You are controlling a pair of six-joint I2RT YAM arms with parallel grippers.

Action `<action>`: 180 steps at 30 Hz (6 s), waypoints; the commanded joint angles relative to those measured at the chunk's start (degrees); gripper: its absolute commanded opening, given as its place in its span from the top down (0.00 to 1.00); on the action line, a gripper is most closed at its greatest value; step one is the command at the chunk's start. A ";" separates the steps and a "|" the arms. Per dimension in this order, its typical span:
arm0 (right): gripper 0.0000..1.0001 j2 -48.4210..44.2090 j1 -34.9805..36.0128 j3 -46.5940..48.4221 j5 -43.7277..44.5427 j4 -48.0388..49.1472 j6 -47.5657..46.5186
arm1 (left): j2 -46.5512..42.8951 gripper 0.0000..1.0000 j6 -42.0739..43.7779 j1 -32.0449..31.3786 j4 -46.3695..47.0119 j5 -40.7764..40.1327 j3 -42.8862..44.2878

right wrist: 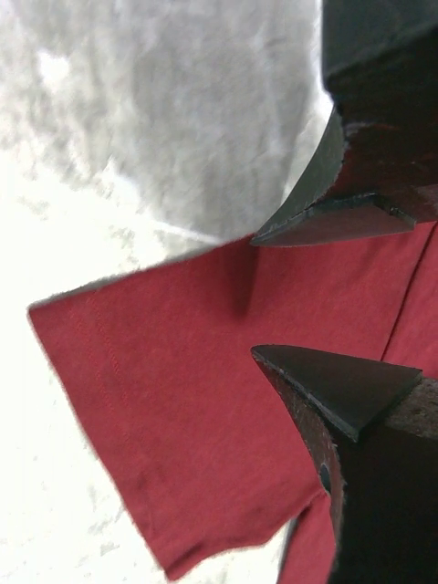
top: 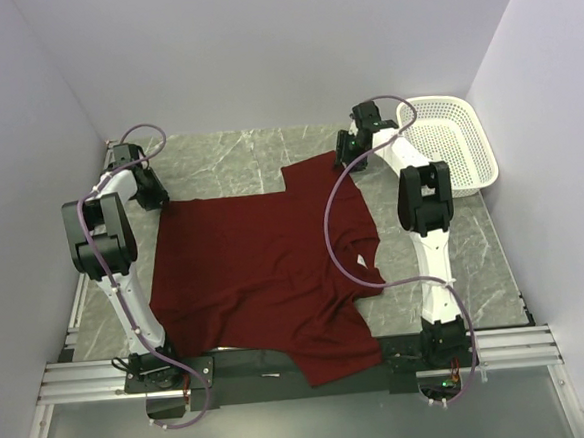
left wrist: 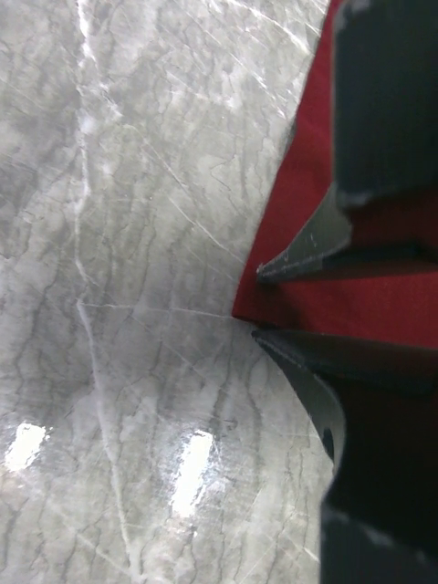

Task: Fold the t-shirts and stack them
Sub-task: Flatten the tshirt out

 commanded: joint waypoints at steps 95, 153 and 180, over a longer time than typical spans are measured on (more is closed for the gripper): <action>0.36 -7.10 -2.60 -1.93 1.98 -3.79 -21.40 | -6.56 0.33 -2.43 0.51 13.60 3.05 -8.63; 1.00 -24.40 -7.43 -39.53 -13.92 -5.37 -30.10 | -3.13 0.98 -1.46 -0.99 10.18 9.90 -4.93; 0.55 4.24 -6.90 12.23 -3.91 -7.75 -14.90 | -2.52 0.94 -1.55 -0.99 10.36 10.87 -4.49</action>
